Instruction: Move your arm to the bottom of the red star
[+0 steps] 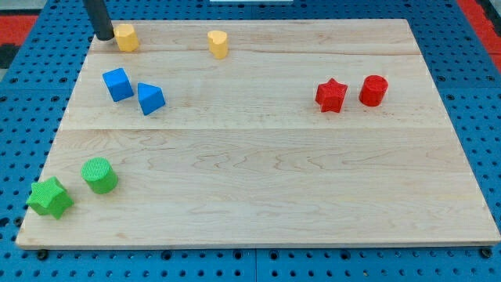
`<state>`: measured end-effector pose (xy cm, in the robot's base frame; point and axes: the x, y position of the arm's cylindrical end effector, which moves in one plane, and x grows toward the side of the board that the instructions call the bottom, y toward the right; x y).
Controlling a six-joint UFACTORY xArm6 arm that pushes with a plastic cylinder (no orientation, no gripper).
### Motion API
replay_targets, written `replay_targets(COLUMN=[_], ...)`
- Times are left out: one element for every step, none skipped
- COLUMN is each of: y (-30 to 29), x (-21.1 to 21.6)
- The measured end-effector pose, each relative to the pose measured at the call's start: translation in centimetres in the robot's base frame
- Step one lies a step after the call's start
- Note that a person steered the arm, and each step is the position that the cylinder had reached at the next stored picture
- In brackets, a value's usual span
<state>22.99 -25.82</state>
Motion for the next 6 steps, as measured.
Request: replay_targets(y=[3.1,6.9,7.0,14.2,24.8,31.1], x=[0.6,4.1,7.3,12.5,15.5,22.5])
